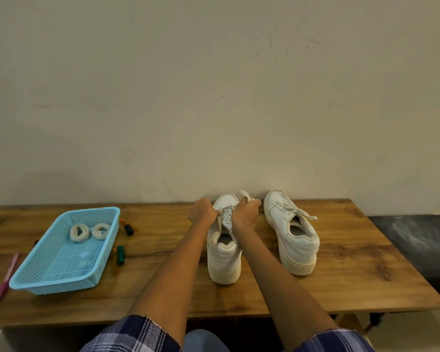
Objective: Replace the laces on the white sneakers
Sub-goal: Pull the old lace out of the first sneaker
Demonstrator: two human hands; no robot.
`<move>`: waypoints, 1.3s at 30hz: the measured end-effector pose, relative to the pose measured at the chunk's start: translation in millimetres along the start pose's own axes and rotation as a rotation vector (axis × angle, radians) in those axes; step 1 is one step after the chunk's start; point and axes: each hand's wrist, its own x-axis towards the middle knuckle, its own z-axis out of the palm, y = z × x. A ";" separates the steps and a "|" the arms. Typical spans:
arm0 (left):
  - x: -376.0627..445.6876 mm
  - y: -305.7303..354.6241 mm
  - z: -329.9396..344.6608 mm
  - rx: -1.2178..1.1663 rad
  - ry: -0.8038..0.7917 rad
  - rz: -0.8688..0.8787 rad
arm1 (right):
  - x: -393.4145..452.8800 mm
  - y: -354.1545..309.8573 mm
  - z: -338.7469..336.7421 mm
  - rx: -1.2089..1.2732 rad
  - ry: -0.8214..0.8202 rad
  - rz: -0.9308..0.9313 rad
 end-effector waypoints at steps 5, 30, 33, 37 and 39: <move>-1.2 0.3 -0.1 0.001 0.013 0.004 | 0.2 0.4 0.4 0.027 0.004 -0.017; -5.3 -33.7 -29.8 -0.247 -0.054 0.040 | -11.6 -18.2 -0.2 -0.166 -0.240 -0.500; -5.9 -63.2 -41.0 -0.150 0.070 -0.019 | -19.5 -42.5 19.5 -0.163 -0.333 -0.538; -5.9 -94.3 -52.9 -0.097 0.157 -0.099 | -38.6 -54.7 57.9 -0.300 -0.581 -0.556; -8.8 -104.4 -55.3 -0.080 0.182 -0.126 | -44.4 -44.9 73.3 -0.387 -0.679 -0.544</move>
